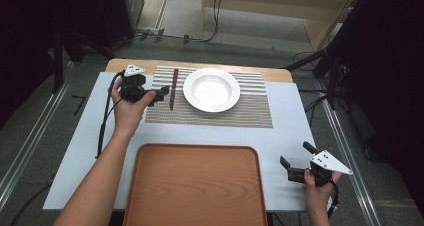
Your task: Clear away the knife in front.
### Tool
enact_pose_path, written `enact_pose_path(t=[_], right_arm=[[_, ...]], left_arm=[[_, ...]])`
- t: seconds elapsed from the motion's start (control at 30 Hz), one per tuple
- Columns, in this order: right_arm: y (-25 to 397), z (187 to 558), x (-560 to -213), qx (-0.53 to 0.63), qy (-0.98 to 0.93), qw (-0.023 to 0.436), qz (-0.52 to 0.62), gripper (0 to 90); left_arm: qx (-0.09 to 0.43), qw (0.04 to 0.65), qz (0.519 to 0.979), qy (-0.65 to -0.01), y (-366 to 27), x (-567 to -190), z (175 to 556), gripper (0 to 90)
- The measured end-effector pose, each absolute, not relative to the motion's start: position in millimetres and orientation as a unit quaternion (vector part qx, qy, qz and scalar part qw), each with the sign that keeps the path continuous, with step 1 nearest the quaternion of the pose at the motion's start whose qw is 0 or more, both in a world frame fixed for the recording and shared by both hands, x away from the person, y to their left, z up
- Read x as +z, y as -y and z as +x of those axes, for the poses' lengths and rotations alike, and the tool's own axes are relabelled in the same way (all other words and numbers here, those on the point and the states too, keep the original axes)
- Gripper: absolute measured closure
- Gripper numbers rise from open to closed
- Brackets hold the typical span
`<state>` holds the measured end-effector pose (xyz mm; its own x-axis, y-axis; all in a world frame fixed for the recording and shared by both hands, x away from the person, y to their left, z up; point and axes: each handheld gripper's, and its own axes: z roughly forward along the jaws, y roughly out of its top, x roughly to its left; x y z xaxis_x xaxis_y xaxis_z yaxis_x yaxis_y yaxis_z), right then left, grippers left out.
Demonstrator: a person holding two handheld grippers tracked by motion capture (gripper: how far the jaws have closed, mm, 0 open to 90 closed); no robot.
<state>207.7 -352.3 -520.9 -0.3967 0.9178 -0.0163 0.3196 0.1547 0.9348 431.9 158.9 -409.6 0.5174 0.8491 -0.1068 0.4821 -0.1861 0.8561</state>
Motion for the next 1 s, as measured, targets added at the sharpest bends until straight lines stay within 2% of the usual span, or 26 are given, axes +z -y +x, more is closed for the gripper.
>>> enact_pose_path(t=[0.27, 0.37, 0.63, 0.83, 1.0], right_arm=[[352.1, 208.2, -521.1, 0.470, -0.691, 0.317, 0.449, 0.0], [352.0, 208.3, -521.1, 0.469, -0.691, 0.317, 0.449, 0.0], [350.9, 208.9, -521.4, 0.466, -0.694, 0.317, 0.449, 0.0], [350.3, 209.8, -521.6, 0.462, -0.697, 0.321, 0.445, 0.0], [349.4, 209.7, -521.6, 0.459, -0.699, 0.319, 0.447, 0.0]], left_arm=[[0.182, 0.423, 0.747, -0.480, -141.2, -418.1, 463.2, 17.2], [0.181, 0.413, 0.744, -0.494, -137.4, -420.6, 471.5, 27.0], [0.152, 0.365, 0.749, -0.531, -127.9, -434.5, 506.0, 45.0], [0.140, 0.329, 0.761, -0.542, -117.3, -446.4, 524.1, 54.6], [0.135, 0.311, 0.762, -0.552, -106.6, -451.7, 537.5, 59.2]])
